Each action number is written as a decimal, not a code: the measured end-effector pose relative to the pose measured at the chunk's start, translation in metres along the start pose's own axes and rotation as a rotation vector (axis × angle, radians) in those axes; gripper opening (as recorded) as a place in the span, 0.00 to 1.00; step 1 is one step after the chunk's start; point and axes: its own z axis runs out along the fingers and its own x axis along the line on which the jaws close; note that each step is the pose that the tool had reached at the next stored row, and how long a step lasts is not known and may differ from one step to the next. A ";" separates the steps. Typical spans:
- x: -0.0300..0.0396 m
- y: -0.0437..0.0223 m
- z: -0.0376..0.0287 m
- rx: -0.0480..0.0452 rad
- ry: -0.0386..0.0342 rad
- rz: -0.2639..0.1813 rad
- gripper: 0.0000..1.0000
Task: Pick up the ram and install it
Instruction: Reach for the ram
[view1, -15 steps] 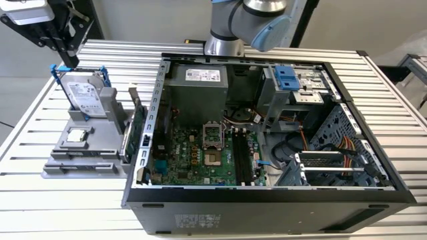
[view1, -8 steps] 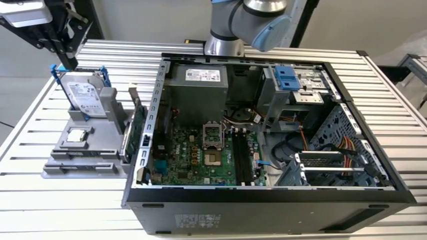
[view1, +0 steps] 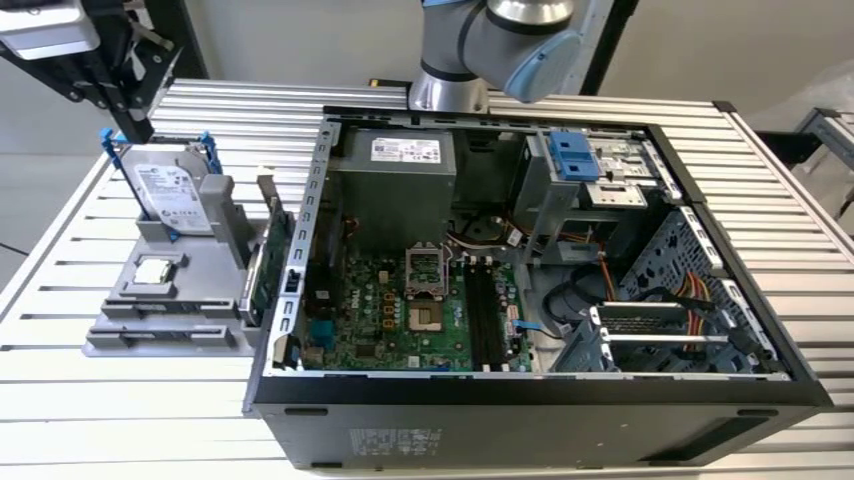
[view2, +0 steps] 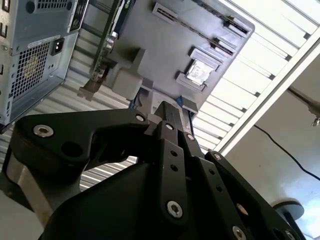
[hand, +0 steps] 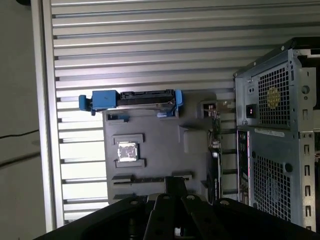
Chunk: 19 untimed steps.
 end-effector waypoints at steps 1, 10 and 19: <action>0.0000 -0.0009 0.0000 0.0000 0.0000 0.000 0.00; 0.0004 -0.0087 -0.0004 0.0000 0.0000 0.000 0.00; 0.0015 -0.0190 -0.0010 0.0000 0.0000 0.000 0.00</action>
